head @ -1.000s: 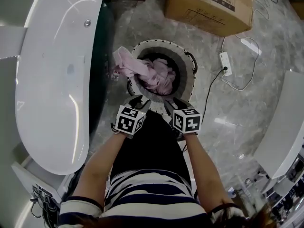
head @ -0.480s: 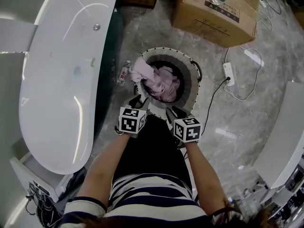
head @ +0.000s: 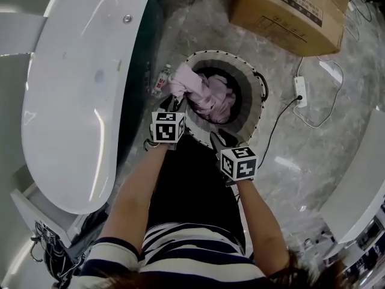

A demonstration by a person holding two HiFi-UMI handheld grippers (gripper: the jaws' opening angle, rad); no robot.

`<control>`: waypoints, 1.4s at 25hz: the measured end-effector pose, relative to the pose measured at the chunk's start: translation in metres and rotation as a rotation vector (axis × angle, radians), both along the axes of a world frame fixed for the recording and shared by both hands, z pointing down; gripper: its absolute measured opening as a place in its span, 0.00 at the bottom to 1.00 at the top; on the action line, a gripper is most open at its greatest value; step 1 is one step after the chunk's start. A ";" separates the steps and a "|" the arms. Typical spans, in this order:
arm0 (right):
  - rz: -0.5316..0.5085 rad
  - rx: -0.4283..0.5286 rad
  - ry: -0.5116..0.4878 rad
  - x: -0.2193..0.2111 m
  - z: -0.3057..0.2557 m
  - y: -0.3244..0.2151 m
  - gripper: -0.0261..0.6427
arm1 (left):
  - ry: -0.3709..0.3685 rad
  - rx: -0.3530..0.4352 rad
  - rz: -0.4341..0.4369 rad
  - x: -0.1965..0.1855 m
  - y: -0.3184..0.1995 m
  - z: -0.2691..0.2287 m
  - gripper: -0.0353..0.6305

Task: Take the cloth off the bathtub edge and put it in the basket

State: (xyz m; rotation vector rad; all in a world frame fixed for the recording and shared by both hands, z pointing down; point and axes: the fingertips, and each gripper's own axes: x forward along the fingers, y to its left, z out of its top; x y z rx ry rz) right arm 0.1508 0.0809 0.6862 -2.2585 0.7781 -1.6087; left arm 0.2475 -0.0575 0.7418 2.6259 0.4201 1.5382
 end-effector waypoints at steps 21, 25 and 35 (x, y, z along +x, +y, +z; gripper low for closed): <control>0.051 -0.008 0.000 0.012 0.015 0.024 0.20 | -0.195 0.207 -0.058 0.039 -0.031 0.067 0.19; 0.080 -0.006 0.007 0.016 0.011 0.025 0.19 | -0.193 0.220 -0.030 0.036 -0.024 0.056 0.14; 0.154 -0.012 0.013 0.013 -0.002 0.038 0.19 | -0.121 0.153 0.175 0.017 0.029 0.020 0.13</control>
